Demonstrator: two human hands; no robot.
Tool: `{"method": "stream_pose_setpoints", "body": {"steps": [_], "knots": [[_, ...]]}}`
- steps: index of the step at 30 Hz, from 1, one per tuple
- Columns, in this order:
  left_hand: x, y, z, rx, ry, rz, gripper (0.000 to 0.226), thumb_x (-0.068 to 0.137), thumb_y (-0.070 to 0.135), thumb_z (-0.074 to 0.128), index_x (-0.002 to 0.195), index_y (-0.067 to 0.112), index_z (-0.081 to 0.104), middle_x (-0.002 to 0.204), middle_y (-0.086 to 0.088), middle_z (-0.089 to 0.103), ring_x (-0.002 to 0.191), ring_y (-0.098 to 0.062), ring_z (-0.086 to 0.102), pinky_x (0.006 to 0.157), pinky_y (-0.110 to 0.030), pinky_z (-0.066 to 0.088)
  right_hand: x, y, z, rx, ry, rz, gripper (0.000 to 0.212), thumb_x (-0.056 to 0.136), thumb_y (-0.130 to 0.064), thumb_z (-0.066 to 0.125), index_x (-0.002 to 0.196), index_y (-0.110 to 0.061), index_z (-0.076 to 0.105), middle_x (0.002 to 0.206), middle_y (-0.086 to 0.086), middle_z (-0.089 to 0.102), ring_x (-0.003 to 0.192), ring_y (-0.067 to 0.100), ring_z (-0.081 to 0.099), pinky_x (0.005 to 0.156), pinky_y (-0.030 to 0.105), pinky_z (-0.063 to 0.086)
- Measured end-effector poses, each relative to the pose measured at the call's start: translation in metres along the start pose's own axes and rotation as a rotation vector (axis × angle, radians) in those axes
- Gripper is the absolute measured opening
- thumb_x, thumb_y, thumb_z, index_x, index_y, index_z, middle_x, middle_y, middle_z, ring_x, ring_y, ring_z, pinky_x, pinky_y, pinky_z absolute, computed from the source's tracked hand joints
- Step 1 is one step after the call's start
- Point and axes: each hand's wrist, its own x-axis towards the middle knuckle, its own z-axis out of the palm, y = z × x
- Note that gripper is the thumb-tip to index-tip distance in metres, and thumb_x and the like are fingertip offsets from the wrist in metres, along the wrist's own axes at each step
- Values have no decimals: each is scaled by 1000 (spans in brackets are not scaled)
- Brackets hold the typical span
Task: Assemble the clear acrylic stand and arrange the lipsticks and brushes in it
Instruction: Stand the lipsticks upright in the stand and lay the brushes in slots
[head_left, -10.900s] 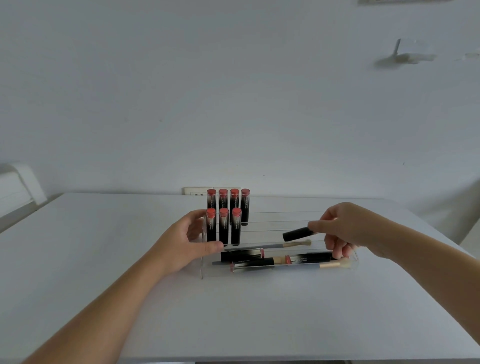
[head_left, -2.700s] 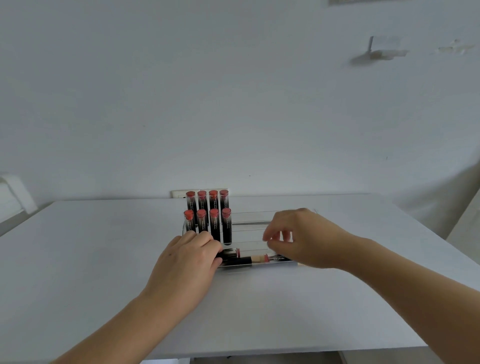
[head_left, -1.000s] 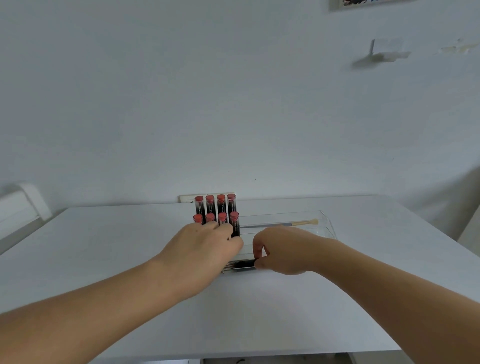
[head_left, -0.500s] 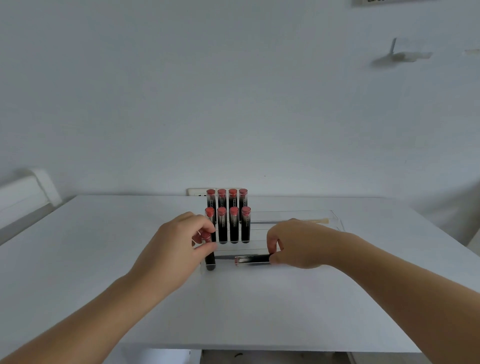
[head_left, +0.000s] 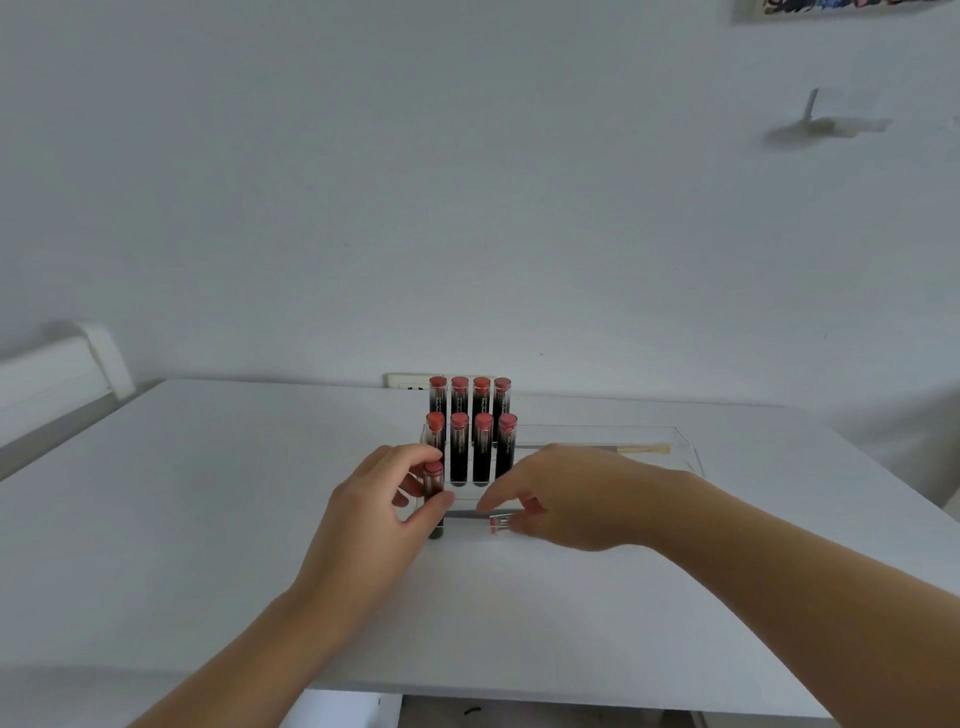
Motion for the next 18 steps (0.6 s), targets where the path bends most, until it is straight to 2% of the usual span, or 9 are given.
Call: {"method": "stream_pose_setpoints", "body": {"steps": [2,3,5,9,13,16,18], "knots": [[-2,-2,2,11,-1,-3,40,80,21,84,115,28,68,94,25,60,88,1,60,69,-3,42,2,-2,3,2,-60,-16,37,102,-32,50,134,-48,56,114,-25,61,92,-9,51,77,18,40],[-3,-3,2,20,-4,-6,41,80,23,84,117,30,67,95,27,59,88,2,59,68,-3,41,2,-2,3,-8,-91,-14,39,102,-30,48,136,-48,54,126,-18,62,105,1,56,85,24,44],[-4,-7,4,26,-15,-16,46,81,25,83,122,34,64,97,29,58,91,2,58,67,-4,40,2,-3,4,-50,-132,-13,40,102,-28,47,137,-46,53,134,-11,61,118,13,55,91,30,44],[-5,-11,6,21,-37,-27,50,83,25,81,125,39,58,98,28,58,94,-1,56,69,-7,40,5,-2,2,-148,-156,-22,35,101,-30,48,133,-44,54,124,-8,63,114,18,56,80,31,42],[-6,-12,8,37,-46,-16,51,84,25,79,127,40,55,98,30,55,94,-1,53,71,-10,39,7,0,3,-222,-157,-6,21,99,-32,51,118,-38,58,97,-8,51,96,22,57,65,31,38],[-6,-13,8,45,-42,-17,51,85,25,78,128,39,54,99,30,55,93,1,52,72,-10,38,7,4,1,-284,-153,-9,10,98,-33,53,107,-32,58,85,-10,44,91,21,53,61,30,34],[-6,-13,8,43,-43,-13,52,85,24,78,129,39,55,99,30,55,93,0,52,73,-12,39,5,6,-1,-308,-157,-22,4,97,-35,55,100,-33,55,80,-14,40,92,21,53,65,31,35]]}}
